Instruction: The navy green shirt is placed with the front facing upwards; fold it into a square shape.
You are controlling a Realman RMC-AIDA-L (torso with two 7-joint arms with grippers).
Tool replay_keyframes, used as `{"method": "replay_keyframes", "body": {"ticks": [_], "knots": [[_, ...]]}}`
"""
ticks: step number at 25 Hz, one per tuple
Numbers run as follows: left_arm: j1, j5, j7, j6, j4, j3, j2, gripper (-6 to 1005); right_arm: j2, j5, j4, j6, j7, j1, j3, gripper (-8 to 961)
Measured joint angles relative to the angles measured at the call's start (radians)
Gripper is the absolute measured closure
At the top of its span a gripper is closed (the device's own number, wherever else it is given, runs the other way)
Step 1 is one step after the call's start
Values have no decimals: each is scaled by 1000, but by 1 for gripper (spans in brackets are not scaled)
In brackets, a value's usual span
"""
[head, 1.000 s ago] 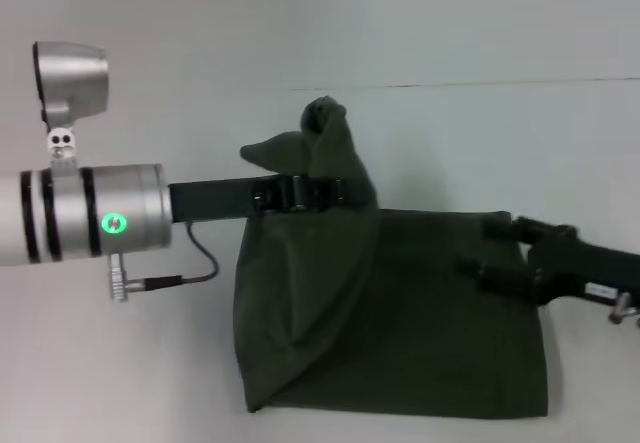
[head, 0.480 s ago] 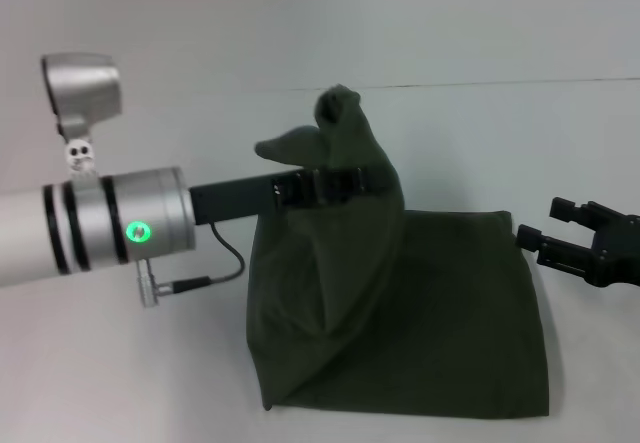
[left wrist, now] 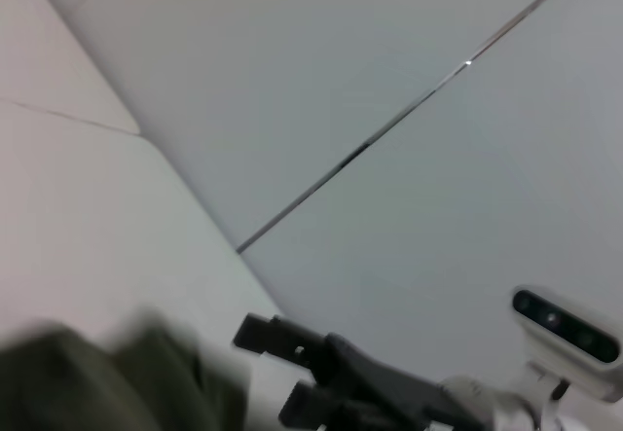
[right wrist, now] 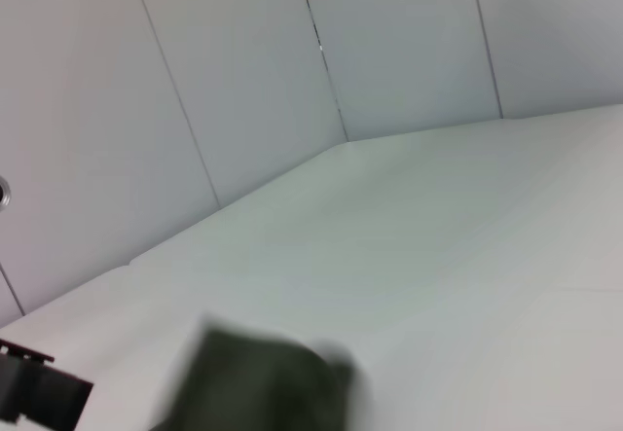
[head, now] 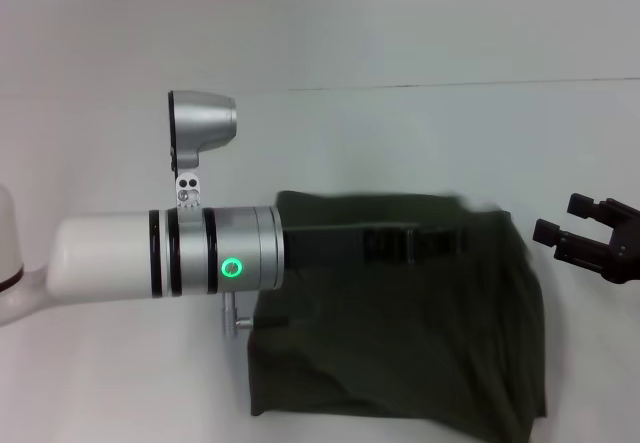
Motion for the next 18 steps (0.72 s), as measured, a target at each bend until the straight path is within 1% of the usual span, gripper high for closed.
{"method": "replay_keyframes", "body": {"ticks": [3,5,7,10,13,18], "knots": [[2,-74,29,-4,-16,11,0,830,-2,-1,-2,-3,1,-5,1,98],[5,-100,38,-4,-20,11,0,781,-6,-1,-2,-3,9,-9,1,98],[8,-107,43,-3,-18,7,1,541,-13,-1,-4,-3,24,-16,1,98],[10,-107,44,-3,-13,-1,9,476,-24,-3,-11,-12,56,-22,-2,98],[22,-100,55,1,0,-28,13,410,-25,-11,-14,-22,81,-25,-10,98],[56,-99,75,7,40,-56,13,301,-1,-21,-3,7,138,-22,-15,98]]}}
